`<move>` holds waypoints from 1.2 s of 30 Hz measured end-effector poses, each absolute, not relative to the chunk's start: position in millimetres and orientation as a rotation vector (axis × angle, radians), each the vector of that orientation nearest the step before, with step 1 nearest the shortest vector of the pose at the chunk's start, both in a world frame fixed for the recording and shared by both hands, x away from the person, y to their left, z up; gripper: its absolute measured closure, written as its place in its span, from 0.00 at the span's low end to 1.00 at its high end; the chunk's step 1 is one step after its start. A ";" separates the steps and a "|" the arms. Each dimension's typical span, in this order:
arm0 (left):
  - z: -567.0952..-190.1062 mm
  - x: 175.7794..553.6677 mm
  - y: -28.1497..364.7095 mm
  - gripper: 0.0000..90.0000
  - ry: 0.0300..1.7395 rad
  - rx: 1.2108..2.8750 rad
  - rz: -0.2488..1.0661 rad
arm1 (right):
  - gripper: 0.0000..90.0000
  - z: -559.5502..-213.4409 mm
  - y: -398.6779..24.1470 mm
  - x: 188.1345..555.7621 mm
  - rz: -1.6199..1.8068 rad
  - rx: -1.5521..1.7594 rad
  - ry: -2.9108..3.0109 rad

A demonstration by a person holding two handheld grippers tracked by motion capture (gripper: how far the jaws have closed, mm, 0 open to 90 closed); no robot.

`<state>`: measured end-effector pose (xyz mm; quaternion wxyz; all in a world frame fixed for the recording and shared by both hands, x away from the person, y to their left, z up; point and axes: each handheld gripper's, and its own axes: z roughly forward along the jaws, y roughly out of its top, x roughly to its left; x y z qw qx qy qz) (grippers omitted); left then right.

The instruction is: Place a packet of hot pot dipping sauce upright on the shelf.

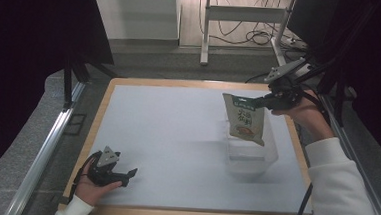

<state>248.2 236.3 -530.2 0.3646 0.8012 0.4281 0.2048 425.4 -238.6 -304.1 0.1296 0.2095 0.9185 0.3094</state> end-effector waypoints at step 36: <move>-529.4 252.5 231.8 0.15 1.076 2.072 0.513 | 0.40 -340.2 -242.3 418.3 0.996 0.891 2.323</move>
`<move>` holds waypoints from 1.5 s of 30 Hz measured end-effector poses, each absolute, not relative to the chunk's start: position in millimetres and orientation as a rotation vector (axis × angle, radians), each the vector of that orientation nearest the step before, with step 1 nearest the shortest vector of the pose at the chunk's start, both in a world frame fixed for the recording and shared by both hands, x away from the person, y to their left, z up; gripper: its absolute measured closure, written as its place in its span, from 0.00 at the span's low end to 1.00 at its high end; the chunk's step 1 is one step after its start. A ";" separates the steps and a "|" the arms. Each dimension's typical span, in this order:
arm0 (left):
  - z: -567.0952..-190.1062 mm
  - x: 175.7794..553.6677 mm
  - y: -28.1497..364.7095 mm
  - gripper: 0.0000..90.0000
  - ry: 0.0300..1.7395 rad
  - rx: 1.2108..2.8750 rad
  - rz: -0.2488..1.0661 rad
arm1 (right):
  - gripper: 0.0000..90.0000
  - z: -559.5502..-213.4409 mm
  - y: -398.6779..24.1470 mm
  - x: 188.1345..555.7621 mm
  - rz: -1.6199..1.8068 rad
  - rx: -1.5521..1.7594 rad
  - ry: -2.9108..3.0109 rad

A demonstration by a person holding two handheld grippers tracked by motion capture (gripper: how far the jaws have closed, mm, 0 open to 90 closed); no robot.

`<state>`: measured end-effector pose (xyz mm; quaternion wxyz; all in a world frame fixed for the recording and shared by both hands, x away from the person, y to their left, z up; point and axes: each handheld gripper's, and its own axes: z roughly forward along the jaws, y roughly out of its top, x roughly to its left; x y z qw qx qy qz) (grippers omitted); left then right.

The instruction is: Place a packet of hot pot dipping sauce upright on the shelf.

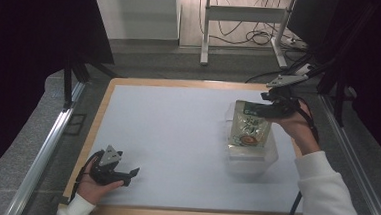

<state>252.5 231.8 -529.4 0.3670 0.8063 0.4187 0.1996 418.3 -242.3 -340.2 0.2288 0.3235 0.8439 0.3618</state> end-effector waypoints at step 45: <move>-529.3 249.1 233.4 0.15 1.067 2.066 0.512 | 0.27 -493.4 -116.1 294.3 1.211 0.772 2.597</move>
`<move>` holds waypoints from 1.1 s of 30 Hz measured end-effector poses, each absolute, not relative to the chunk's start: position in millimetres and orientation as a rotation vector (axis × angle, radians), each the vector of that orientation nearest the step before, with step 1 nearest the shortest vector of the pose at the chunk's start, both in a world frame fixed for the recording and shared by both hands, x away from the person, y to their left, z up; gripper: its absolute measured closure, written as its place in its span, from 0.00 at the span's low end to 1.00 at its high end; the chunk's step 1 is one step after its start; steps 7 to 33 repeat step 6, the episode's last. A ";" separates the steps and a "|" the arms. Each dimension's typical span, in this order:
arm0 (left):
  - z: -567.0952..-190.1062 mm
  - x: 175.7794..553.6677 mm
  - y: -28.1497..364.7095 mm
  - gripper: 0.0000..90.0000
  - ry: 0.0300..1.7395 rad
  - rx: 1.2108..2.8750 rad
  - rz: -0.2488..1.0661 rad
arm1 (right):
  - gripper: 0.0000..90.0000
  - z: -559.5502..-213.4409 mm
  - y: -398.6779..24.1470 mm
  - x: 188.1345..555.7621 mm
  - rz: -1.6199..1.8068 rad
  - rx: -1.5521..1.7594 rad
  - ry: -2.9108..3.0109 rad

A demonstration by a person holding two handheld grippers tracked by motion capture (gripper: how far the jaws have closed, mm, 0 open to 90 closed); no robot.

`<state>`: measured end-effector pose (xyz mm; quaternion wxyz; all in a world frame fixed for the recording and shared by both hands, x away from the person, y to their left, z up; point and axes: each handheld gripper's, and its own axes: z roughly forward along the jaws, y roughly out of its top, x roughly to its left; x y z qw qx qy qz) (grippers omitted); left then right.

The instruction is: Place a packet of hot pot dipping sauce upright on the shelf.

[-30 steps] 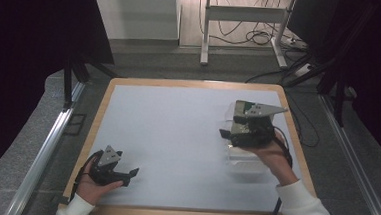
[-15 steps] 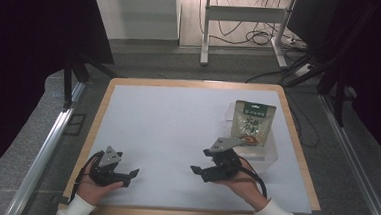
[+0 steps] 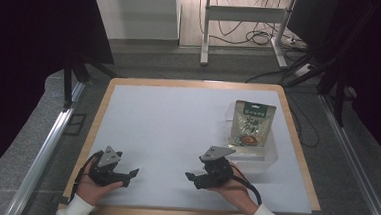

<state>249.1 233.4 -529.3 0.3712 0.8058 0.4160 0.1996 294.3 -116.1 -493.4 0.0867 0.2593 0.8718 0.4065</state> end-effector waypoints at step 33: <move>-529.1 247.3 233.9 0.15 1.068 2.067 0.517 | 0.22 -497.6 -115.4 294.5 1.193 0.797 2.576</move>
